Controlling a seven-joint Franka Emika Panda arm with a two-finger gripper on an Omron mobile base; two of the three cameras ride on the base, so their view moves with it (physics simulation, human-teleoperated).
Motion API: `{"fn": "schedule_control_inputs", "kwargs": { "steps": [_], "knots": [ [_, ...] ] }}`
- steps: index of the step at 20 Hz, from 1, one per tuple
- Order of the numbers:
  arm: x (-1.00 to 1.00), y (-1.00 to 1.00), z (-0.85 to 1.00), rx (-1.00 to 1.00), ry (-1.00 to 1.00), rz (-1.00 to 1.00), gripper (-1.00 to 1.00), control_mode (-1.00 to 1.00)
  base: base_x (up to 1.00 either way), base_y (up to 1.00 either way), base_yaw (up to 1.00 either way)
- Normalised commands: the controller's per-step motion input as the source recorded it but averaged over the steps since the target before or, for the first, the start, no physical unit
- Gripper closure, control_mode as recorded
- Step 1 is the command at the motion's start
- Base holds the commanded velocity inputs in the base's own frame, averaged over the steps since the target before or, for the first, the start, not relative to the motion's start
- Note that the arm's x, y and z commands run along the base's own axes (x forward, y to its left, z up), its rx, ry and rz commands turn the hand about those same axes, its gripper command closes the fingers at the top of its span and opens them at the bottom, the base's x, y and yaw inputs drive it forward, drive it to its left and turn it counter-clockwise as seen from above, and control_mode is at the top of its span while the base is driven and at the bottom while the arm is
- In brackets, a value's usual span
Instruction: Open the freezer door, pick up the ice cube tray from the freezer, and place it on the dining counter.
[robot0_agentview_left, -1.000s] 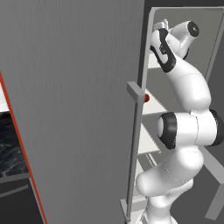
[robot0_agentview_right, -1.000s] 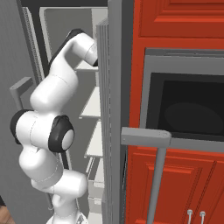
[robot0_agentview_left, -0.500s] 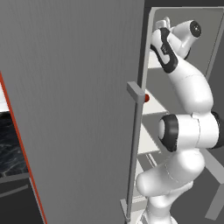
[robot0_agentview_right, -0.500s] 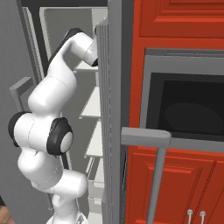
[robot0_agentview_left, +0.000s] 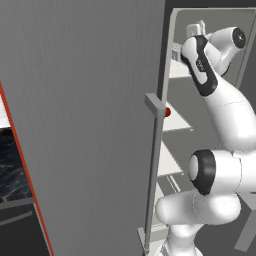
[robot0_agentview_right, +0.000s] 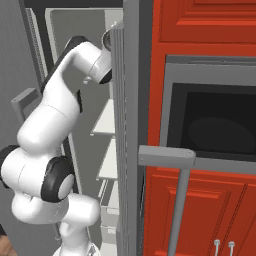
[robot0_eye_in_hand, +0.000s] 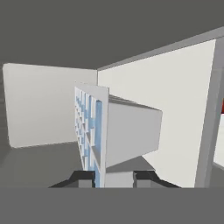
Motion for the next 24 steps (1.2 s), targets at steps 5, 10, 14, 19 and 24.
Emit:
{"fn": "schedule_control_inputs", "kwargs": {
  "steps": [5, 10, 14, 19, 24],
  "knots": [
    [-0.85, 0.04, 0.00, 0.00, -0.11, 0.00, 1.00, -1.00, 0.00, 0.00, 0.00],
    [-0.98, 0.01, 0.00, 0.00, -0.06, 0.00, 1.00, -1.00, 0.00, 0.00, 0.00],
    [-0.99, 0.07, 0.00, 0.00, -0.01, 0.00, 1.00, -1.00, 0.00, 0.00, 0.00],
    [-0.91, 0.14, 0.01, 0.00, 0.00, 0.00, 1.00, -1.00, 0.00, 0.00, 0.00],
    [-0.87, 0.17, 0.00, 0.00, -0.01, 0.00, 1.00, -1.00, 0.00, 0.00, 0.00]
  ]
}}
